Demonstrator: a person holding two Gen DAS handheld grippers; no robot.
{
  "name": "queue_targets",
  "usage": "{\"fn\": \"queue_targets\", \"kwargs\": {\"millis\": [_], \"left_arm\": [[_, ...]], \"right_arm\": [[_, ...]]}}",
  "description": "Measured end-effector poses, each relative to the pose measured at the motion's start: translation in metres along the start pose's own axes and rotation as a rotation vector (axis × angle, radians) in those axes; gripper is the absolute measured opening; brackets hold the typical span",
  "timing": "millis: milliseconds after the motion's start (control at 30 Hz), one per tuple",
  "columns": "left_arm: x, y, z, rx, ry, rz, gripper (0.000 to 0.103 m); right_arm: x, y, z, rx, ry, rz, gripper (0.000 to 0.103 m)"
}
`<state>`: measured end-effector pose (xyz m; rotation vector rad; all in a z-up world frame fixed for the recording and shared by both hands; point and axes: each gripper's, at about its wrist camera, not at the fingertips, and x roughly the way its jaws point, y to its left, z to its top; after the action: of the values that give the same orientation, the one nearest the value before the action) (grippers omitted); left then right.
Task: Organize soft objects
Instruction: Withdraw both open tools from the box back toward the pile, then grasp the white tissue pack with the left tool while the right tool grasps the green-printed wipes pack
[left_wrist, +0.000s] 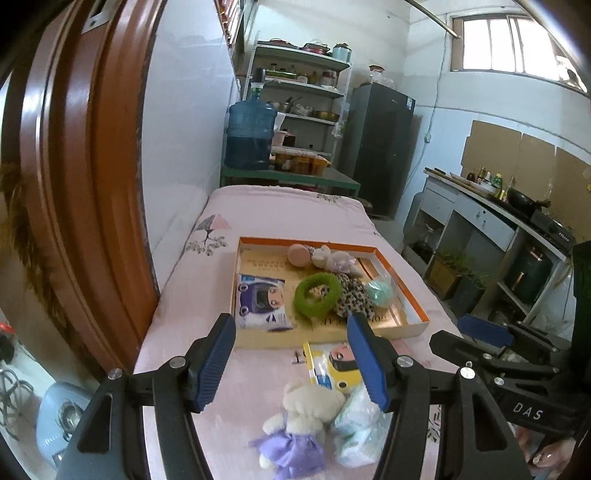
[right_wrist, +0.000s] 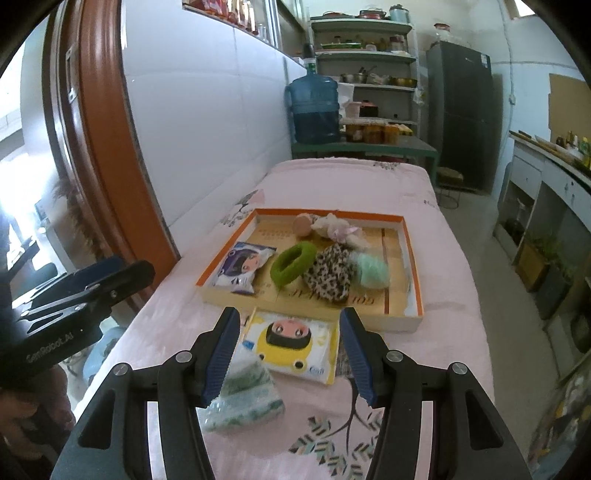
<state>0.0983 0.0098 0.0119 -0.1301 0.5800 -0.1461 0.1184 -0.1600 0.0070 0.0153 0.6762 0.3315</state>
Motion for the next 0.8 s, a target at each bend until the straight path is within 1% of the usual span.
{"fn": "queue_targets", "kwargs": {"millis": [133,233,433,533,600,667,733,800], "left_arm": [[-0.003,0.0,-0.015,-0.007,0.004,-0.005,0.062],[-0.004,-0.006,-0.026,0.011,0.008,-0.031,0.062],[0.001,-0.024,-0.042,0.084,0.021,-0.136,0.062],[0.012,-0.032,-0.049,0.11,0.056,-0.197,0.062],[0.017,-0.037,-0.053,0.129,0.071,-0.22,0.062],[0.024,-0.042,-0.055,0.149,0.087,-0.242,0.06],[0.03,-0.044,-0.058,0.158,0.104,-0.256,0.048],[0.037,-0.045,-0.059,0.162,0.124,-0.26,0.042]], "right_arm": [[-0.004,0.002,-0.018,0.009,-0.002,0.004,0.058],[-0.008,0.003,-0.032,0.009,-0.009,-0.015,0.058],[-0.008,-0.003,-0.062,0.025,0.008,-0.051,0.058],[-0.007,-0.009,-0.074,0.052,0.027,-0.047,0.058],[-0.007,-0.013,-0.082,0.071,0.04,-0.044,0.058],[-0.006,-0.016,-0.088,0.086,0.05,-0.044,0.058],[-0.006,-0.019,-0.093,0.096,0.058,-0.049,0.058],[-0.004,-0.022,-0.096,0.11,0.066,-0.047,0.058]]}}
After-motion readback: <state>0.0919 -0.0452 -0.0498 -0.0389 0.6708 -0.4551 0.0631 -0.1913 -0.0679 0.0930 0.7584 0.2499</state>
